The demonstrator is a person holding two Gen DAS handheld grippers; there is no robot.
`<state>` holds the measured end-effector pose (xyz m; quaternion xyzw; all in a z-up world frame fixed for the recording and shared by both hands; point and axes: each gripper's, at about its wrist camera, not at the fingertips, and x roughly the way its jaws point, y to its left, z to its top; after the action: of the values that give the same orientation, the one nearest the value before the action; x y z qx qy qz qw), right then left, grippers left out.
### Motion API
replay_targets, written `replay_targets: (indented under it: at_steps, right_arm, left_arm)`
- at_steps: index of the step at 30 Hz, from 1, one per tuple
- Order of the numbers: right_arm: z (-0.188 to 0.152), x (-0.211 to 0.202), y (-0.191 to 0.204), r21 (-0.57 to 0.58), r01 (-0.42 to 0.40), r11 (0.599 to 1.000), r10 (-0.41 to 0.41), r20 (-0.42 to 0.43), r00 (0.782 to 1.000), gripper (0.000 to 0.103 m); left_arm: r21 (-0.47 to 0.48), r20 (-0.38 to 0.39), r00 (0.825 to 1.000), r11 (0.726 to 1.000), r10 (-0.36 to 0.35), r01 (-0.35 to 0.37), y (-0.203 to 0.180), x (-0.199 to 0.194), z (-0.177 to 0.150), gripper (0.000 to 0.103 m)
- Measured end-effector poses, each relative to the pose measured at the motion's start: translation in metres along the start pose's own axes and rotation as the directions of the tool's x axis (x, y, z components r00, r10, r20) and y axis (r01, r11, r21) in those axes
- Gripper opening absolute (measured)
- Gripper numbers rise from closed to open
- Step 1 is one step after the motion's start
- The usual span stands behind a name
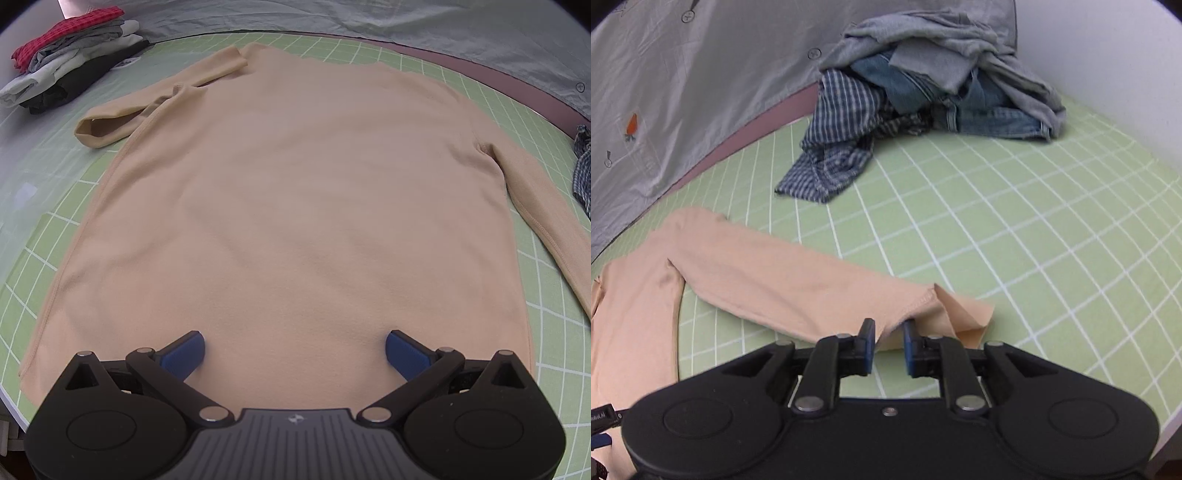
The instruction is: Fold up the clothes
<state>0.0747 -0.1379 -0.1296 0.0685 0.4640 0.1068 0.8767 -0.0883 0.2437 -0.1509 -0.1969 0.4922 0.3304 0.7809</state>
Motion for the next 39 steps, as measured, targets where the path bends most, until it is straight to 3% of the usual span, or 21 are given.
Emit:
replay_targets:
  at_steps: [4,13,16,20,24,26,28,30,34,39]
  right_arm:
    - [-0.005,-0.008,0.0,0.01,0.006,1.0,-0.006,0.026,1.0,0.036]
    - [-0.003,-0.026,0.0,-0.041,0.074,0.996,-0.067,0.148,0.987,0.034]
    - [-0.003,-0.006,-0.001,-0.075,0.063,0.995,-0.057,0.076,0.995,0.024]
    - [-0.015,0.017,-0.003,-0.069,0.069,0.995,-0.071,-0.029,0.997,0.024]
    - [-0.018,0.012,0.007,-0.112,0.142,0.983,-0.141,0.017,0.99,0.044]
    - [-0.011,0.012,0.012,-0.123,0.143,0.982,-0.141,0.026,0.99,0.048]
    - [-0.003,0.011,0.021,-0.126,0.16,0.979,-0.155,0.052,0.987,0.071]
    - [0.004,0.01,0.036,-0.134,0.185,0.974,-0.174,0.089,0.981,0.087]
    - [0.002,0.015,0.074,-0.168,0.13,0.977,-0.119,0.071,0.99,0.089]
    - [-0.023,0.016,0.139,-0.189,0.063,0.98,-0.052,0.06,0.997,0.09]
  left_arm:
    - [-0.004,0.011,1.0,1.0,0.002,-0.002,-0.001,0.0,-0.001,0.103]
    - [-0.013,0.03,1.0,1.0,0.007,-0.006,-0.001,-0.002,-0.004,0.103]
    - [-0.016,0.027,1.0,1.0,0.007,-0.007,0.0,-0.002,-0.003,0.103]
    - [-0.007,0.0,1.0,1.0,-0.002,0.002,0.002,0.001,0.003,0.103]
    - [-0.001,-0.019,1.0,1.0,-0.021,0.021,0.009,0.0,0.007,0.103]
    - [-0.038,-0.012,1.0,0.999,-0.012,0.012,0.019,-0.006,0.011,0.103]
    - [-0.079,0.026,1.0,0.997,-0.003,0.005,0.036,-0.018,0.015,0.103]
    - [-0.114,0.058,0.998,0.993,0.016,-0.009,0.056,-0.031,0.021,0.103]
    - [-0.139,0.123,0.99,0.989,0.064,-0.047,0.102,-0.046,0.043,0.103]
    - [-0.104,0.17,0.98,0.99,0.108,-0.091,0.155,-0.039,0.08,0.103]
